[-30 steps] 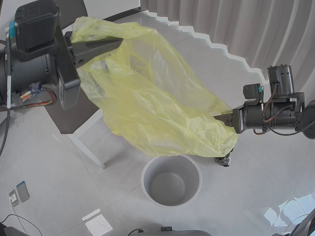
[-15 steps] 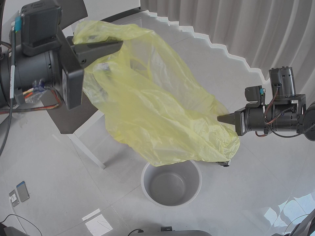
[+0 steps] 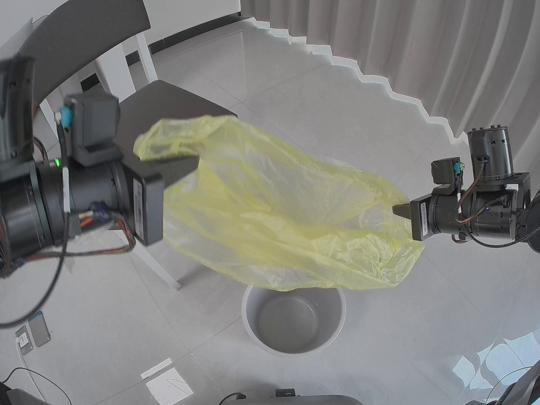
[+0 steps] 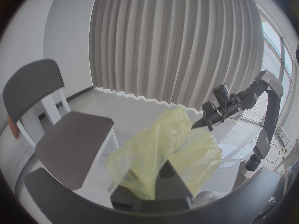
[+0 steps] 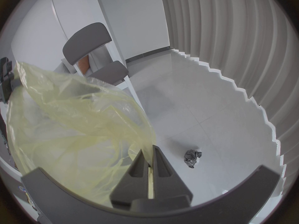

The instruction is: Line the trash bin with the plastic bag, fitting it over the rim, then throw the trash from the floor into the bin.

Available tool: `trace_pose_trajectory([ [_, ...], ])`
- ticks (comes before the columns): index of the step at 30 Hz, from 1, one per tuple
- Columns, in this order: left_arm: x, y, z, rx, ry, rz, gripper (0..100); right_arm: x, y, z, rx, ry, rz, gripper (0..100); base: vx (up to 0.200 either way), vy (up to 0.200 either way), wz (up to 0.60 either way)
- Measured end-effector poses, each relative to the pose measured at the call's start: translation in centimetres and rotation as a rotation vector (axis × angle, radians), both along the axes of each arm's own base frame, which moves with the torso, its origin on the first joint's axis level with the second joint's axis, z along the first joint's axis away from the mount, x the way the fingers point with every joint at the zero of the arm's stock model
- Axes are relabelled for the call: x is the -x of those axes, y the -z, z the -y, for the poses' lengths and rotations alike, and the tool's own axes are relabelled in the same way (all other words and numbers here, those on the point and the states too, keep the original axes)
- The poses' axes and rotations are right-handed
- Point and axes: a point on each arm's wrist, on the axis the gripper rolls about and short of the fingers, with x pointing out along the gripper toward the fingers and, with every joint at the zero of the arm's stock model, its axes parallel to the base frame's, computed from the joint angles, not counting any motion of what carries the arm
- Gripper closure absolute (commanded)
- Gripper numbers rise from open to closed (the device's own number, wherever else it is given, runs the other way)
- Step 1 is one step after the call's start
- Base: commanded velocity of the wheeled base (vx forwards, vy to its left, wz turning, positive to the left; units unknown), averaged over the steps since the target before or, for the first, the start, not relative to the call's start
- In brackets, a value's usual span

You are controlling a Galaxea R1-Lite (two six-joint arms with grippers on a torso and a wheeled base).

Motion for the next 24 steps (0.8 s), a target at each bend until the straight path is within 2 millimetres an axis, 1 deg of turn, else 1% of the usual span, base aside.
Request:
trace_pose_trajectory([
  [4, -0.1, 2.4, 0.0, 0.001, -0.018, -0.083, 100, 0.3, 0.0, 0.1, 0.016, 0.026, 0.006, 100, 0.0, 0.0, 0.0],
  [10, -0.1, 5.3, 0.3, 0.077, -0.029, -0.139, 100, 1.0, 0.8, -1.1, 0.047, 0.017, -0.003, 100, 0.0, 0.0, 0.0],
  [12, -0.2, 7.0, 0.5, 0.088, -0.031, -0.17, 100, 1.0, 1.4, -1.7, 0.062, 0.01, -0.014, 100, 0.0, 0.0, 0.0],
  [14, -0.3, 7.7, 0.6, 0.095, -0.033, -0.182, 100, 1.0, 1.7, -1.9, 0.067, 0.006, -0.017, 100, 0.0, 0.0, 0.0],
  [18, -0.5, 10.2, 1.5, 0.126, -0.037, -0.253, 100, 1.0, 3.0, -2.5, 0.076, -0.006, -0.027, 100, 0.0, 0.0, 0.0],
  [24, -0.9, 13.0, 2.7, 0.147, -0.045, -0.33, 100, 1.2, 5.2, -2.4, 0.108, -0.007, -0.083, 100, 0.0, 0.0, 0.0],
])
